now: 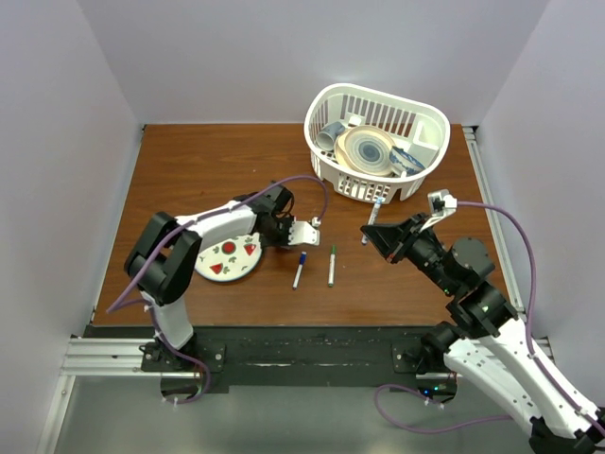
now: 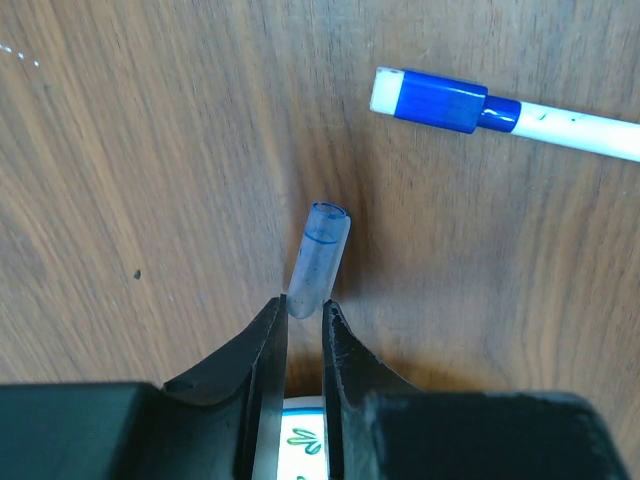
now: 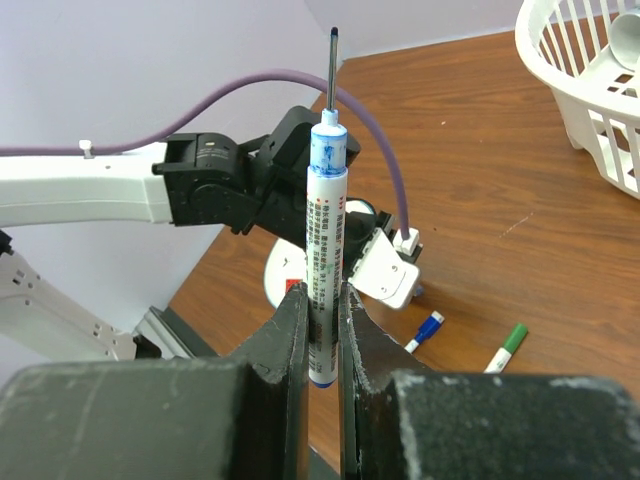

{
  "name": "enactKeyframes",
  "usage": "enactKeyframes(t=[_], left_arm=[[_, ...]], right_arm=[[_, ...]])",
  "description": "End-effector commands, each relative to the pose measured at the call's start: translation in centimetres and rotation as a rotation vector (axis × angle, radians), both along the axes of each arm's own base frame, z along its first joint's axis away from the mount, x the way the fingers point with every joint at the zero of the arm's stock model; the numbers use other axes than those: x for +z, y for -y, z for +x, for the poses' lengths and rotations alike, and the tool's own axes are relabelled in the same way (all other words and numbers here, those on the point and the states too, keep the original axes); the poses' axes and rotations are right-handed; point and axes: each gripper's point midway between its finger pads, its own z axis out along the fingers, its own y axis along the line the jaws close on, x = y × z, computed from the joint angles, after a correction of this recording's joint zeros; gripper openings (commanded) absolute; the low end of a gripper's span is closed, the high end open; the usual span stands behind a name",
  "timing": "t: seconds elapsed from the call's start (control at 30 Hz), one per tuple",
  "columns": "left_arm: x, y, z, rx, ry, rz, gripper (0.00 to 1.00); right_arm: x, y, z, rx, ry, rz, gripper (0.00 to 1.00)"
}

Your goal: Insert the pens into the pen caps

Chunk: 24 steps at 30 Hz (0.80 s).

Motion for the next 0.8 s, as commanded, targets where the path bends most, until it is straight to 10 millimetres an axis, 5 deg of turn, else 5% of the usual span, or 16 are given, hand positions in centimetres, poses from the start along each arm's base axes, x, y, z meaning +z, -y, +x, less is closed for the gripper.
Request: enactKeyframes(t=[0.0,0.13,0.23,0.33,0.4,0.47,0.5,0.53,0.6,0.67,0.73,0.77], left_arm=[[0.2,0.6,-0.1,-0.061,-0.026,0.021,0.06],[1.3,1.4,0.1,-0.053,-0.001,-0.018,0.23],[4.1,2.4,0.5,-0.063,0.056,-0.097,0.3],[7.1,3.0,1.3,-0.05,0.134,-0.153,0.53],[8.8,2.8,1.5,-0.04,0.178,-0.166,0.57],[10.9,2.5,2.3,-0.002,0.24,-0.181,0.71],[11.6,2.3,2.5,0.009,0.263,-0.188,0.9],[13.8,2.2,3.2,0.032,0.339,-0.211,1.0],[16.8,2.0,4.3,0.118,0.43,-0.272,1.0],[22.8,1.7,6.0,0.299,0.565,-0.428,1.0],[26.3,-0.2,7.1,0.529,0.61,-0.476,1.0],[30.5,-0.2,7.3,0.627,0.612,-0.575,1.0]], right_arm=[[1.5,0.4,-0.1,-0.02,0.047,0.04,0.0],[1.4,0.6,-0.3,-0.022,0.039,0.042,0.0],[1.5,0.9,-0.5,-0.031,0.042,0.041,0.0],[1.6,1.0,-0.6,-0.031,0.041,0.037,0.0],[1.8,0.9,-0.7,-0.023,0.044,0.038,0.0],[2.0,0.9,-0.8,-0.02,0.044,0.043,0.0],[1.9,1.0,-0.8,-0.023,0.04,0.043,0.0],[2.0,1.0,-0.8,-0.026,0.039,0.046,0.0],[2.0,1.0,-0.8,-0.024,0.036,0.048,0.0],[2.0,0.9,-0.9,-0.02,0.034,0.05,0.0],[1.9,0.9,-0.9,-0.021,0.035,0.052,0.0],[1.9,1.0,-0.8,-0.023,0.034,0.053,0.0]])
